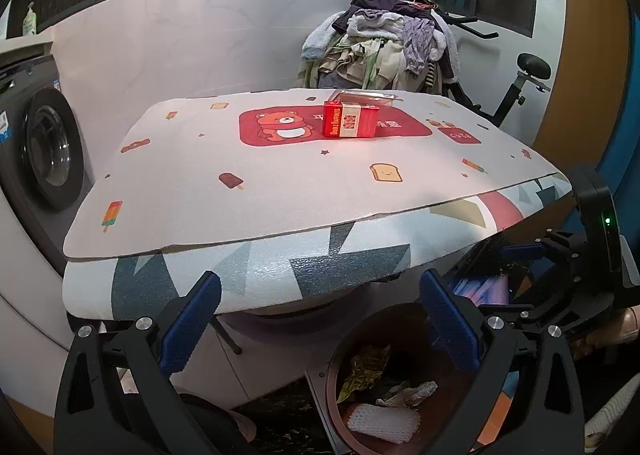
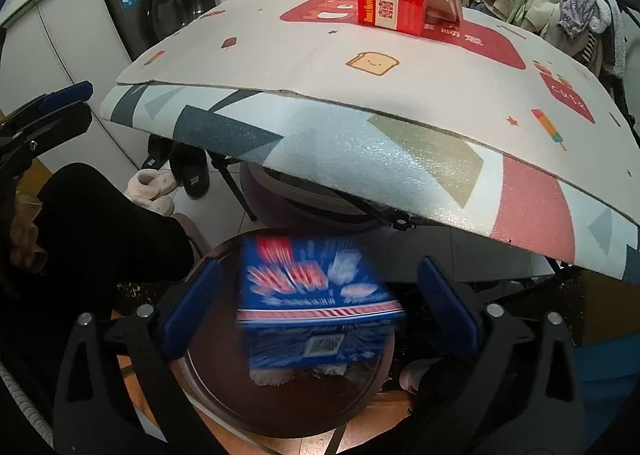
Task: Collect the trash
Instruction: 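Lower the blue box into the bin and open the right tool, then move the right tool to the red carton and grasp its clear wrapper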
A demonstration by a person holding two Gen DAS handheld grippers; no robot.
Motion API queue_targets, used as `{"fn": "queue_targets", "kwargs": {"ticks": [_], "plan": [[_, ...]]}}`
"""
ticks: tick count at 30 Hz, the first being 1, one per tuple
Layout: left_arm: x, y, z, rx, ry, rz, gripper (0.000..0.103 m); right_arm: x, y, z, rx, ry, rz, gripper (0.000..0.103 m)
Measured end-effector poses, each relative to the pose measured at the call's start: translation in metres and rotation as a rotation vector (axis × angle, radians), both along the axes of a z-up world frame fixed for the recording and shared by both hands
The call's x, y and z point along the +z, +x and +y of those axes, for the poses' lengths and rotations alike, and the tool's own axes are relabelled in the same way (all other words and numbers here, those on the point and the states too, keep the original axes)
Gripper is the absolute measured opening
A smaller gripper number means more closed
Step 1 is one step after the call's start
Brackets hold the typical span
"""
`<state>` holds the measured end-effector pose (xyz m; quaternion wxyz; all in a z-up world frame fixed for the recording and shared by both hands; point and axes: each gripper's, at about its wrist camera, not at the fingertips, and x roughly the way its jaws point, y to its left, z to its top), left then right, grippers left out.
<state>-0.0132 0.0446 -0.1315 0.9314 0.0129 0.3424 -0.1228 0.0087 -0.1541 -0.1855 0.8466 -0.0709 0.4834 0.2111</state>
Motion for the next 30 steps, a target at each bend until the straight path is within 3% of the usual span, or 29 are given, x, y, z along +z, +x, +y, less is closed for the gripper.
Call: {"fn": "queue_targets", "kwargs": {"ticks": [16, 20, 30], "plan": [[0.002, 0.009, 0.005, 0.012, 0.001, 0.005, 0.097, 0.010, 0.006, -0.016, -0.069, 0.038, -0.024, 0.097], [0.012, 0.019, 0.008, 0.012, 0.031, -0.011, 0.097, 0.017, 0.012, -0.023, -0.090, 0.052, -0.031, 0.097], [0.050, 0.057, 0.021, 0.028, -0.014, -0.068, 0.097, 0.053, 0.057, -0.048, -0.183, 0.114, -0.086, 0.097]]}}
